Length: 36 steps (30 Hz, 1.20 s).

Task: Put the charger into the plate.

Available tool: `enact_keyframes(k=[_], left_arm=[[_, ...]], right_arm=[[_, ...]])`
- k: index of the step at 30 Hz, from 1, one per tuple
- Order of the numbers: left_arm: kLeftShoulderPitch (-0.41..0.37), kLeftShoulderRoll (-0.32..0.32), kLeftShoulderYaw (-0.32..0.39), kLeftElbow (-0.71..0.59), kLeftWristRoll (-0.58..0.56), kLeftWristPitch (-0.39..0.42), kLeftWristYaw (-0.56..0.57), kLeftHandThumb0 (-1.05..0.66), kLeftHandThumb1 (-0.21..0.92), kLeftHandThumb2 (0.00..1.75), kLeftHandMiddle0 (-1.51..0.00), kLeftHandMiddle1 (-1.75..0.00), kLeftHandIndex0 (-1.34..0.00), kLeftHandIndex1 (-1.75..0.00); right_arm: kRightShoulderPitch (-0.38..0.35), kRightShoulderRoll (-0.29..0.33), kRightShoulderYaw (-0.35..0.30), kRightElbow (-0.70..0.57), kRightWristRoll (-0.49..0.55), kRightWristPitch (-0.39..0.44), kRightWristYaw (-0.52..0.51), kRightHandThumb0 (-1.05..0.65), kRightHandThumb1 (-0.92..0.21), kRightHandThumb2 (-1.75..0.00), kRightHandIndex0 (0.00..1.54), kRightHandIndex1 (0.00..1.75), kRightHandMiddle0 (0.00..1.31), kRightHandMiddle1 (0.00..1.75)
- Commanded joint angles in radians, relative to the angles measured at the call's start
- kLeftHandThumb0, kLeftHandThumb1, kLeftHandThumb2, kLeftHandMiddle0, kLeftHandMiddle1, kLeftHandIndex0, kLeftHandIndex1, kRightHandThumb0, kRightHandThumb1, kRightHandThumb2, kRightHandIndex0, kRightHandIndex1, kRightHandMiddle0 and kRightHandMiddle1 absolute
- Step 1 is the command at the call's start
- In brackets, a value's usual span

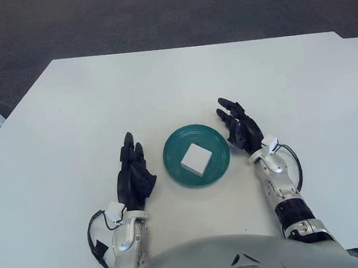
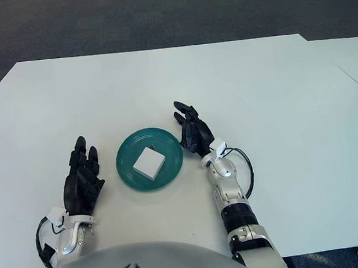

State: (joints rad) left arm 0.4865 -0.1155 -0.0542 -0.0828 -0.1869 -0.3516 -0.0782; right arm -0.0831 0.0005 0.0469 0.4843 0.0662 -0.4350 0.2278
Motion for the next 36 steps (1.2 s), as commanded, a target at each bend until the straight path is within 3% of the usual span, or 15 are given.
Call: enact_keyframes(k=[1, 7, 11, 19, 29, 36], left_arm=[[0.034, 0.008, 0.011, 0.015, -0.008, 0.034, -0.002, -1.05, 0.92, 1.02, -0.02, 0.0, 0.0, -0.1], [0.042, 0.009, 0.015, 0.009, -0.006, 0.026, -0.004, -1.05, 0.92, 1.02, -0.02, 0.0, 0.0, -0.09], [0.053, 0.008, 0.017, 0.004, 0.002, 0.011, 0.0, -1.05, 0.92, 1.02, -0.02, 0.0, 0.0, -0.09], [0.061, 0.009, 0.028, 0.013, 0.034, -0.029, 0.015, -1.05, 0.92, 1.01, -0.01, 0.0, 0.0, -0.08], [0.062, 0.013, 0.032, -0.001, 0.048, -0.031, 0.014, -1.05, 0.92, 1.01, 0.0, 0.0, 0.0, -0.08], [-0.026, 0.023, 0.038, -0.03, 0.049, 0.052, 0.026, -1.05, 0.92, 0.99, 0.0, 0.0, 0.0, -0.09]], right_arm=[[0.067, 0.043, -0.013, 0.13, -0.021, -0.015, -0.074, -1.02, -0.92, -1.04, 0.14, 0.0, 0.0, 0.42], [0.067, 0.096, -0.04, 0.184, -0.037, -0.117, -0.178, -1.0, -0.92, -1.02, 0.13, 0.0, 0.0, 0.4], [0.111, 0.159, -0.048, 0.149, -0.041, -0.17, -0.257, -0.98, -0.92, -0.99, 0.11, 0.0, 0.0, 0.35], [0.154, 0.253, -0.077, 0.133, 0.024, -0.2, -0.301, -0.94, -0.92, -0.93, 0.04, 0.0, 0.0, 0.21], [0.184, 0.27, -0.058, 0.111, 0.085, -0.216, -0.249, -0.92, -0.92, -0.93, 0.0, 0.0, 0.0, 0.09], [0.278, 0.223, 0.0, 0.008, 0.044, -0.233, -0.232, -0.91, -0.92, -0.91, 0.0, 0.0, 0.0, 0.05]])
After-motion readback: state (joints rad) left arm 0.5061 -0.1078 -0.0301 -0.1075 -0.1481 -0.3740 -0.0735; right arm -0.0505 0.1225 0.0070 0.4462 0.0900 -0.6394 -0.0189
